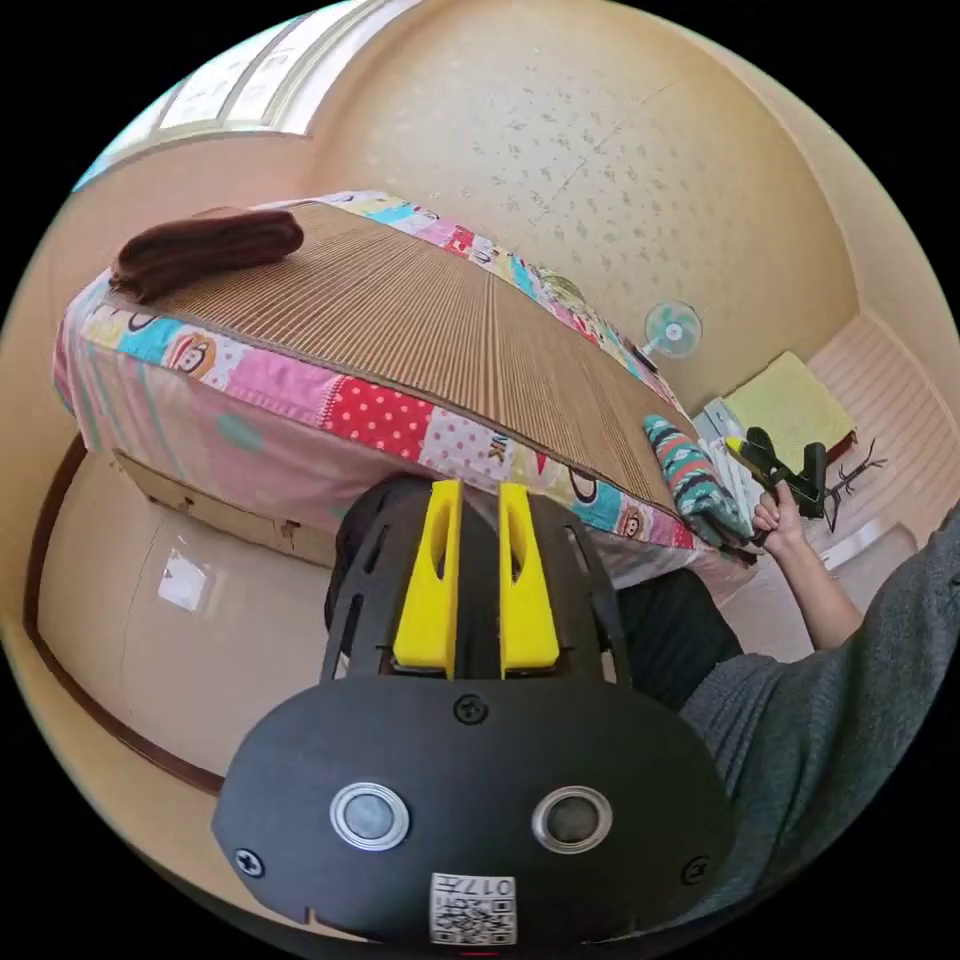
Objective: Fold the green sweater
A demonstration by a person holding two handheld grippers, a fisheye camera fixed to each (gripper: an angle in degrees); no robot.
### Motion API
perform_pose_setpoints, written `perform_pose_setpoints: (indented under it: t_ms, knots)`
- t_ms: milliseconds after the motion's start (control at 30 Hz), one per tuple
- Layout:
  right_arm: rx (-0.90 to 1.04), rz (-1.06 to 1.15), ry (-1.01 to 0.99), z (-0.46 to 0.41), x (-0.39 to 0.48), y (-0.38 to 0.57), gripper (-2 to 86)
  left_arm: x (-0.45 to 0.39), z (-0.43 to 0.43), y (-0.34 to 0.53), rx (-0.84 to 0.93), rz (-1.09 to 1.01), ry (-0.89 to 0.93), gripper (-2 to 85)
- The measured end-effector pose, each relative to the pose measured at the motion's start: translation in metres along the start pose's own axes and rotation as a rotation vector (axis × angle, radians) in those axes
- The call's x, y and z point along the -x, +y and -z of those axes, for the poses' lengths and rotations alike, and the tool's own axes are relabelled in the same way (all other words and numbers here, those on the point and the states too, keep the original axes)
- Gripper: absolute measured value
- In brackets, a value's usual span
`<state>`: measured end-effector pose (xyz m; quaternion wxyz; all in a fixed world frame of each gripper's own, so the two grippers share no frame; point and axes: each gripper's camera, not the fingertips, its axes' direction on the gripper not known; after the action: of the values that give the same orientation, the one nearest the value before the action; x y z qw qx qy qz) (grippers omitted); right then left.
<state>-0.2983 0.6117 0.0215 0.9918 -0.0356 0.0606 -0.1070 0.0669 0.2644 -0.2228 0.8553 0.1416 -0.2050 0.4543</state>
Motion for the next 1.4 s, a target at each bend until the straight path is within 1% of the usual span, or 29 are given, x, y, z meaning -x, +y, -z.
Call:
perform_pose_setpoints:
  t_ms: [33,67,133,167,233,267,300,333,400,500,567,633,700,800,900,1000,1067,1133,1200,1400]
  knots:
    - [-0.080,-0.016,0.108,0.032,0.004,0.015,0.6,-0.012,-0.005,-0.005,-0.002,-0.039,0.013,1.9]
    - [-0.114,-0.027,0.159,0.045,0.006,0.022,0.8,-0.036,-0.015,-0.016,-0.002,-0.115,0.039,0.3]
    - [-0.224,-0.094,0.359,0.091,0.007,0.050,1.4,-0.073,-0.029,-0.033,0.005,-0.218,0.087,-0.3]
    - [-0.244,-0.113,0.402,0.101,0.006,0.057,1.5,-0.097,-0.036,-0.042,0.002,-0.277,0.126,-0.5]
    - [-0.283,-0.236,0.515,0.129,-0.012,0.081,3.7,-0.132,-0.049,-0.054,0.007,-0.361,0.205,-0.6]
    - [-0.280,-0.275,0.524,0.135,-0.020,0.086,4.7,-0.155,-0.062,-0.061,0.043,-0.400,0.248,-0.6]
    - [-0.268,-0.361,0.532,0.144,-0.036,0.095,6.3,-0.175,-0.077,-0.067,0.102,-0.408,0.245,-0.6]
    - [-0.256,-0.446,0.522,0.151,-0.054,0.102,7.5,-0.185,-0.087,-0.069,0.137,-0.399,0.224,-0.6]
    - [-0.254,-0.510,0.466,0.157,-0.073,0.110,8.1,-0.216,-0.128,-0.075,0.279,-0.314,0.044,-0.7]
    - [-0.249,-0.527,0.405,0.151,-0.087,0.110,9.4,-0.246,-0.160,-0.078,0.344,-0.242,-0.071,-0.9]
    - [-0.203,-0.504,0.387,0.136,-0.093,0.101,11.1,-0.260,-0.172,-0.081,0.360,-0.207,-0.098,-1.0]
    - [-0.109,-0.477,0.378,0.102,-0.105,0.088,13.2,-0.274,-0.180,-0.085,0.370,-0.181,-0.144,-1.0]
    - [-0.046,-0.499,0.371,0.074,-0.118,0.083,13.7,-0.294,-0.187,-0.091,0.370,-0.172,-0.219,-1.0]
    - [0.005,-0.559,0.393,0.046,-0.126,0.078,12.7,-0.317,-0.193,-0.097,0.362,-0.187,-0.302,-1.0]
    - [0.045,-0.507,0.454,0.041,-0.105,0.064,9.5,-0.336,-0.200,-0.099,0.352,-0.193,-0.376,-1.0]
    - [0.041,-0.458,0.476,0.044,-0.086,0.064,5.1,-0.349,-0.208,-0.097,0.339,-0.187,-0.413,-1.0]
    - [0.009,-0.456,0.434,0.054,-0.079,0.064,4.3,-0.354,-0.213,-0.094,0.338,-0.186,-0.422,-1.0]
    - [-0.065,-0.436,0.336,0.072,-0.069,0.062,3.7,-0.357,-0.218,-0.090,0.340,-0.188,-0.430,-1.0]
    - [-0.095,-0.430,0.273,0.081,-0.062,0.058,3.5,-0.361,-0.223,-0.085,0.335,-0.195,-0.446,-1.0]
    - [-0.066,-0.425,0.252,0.076,-0.042,0.043,3.1,-0.368,-0.227,-0.074,0.288,-0.213,-0.491,-1.0]
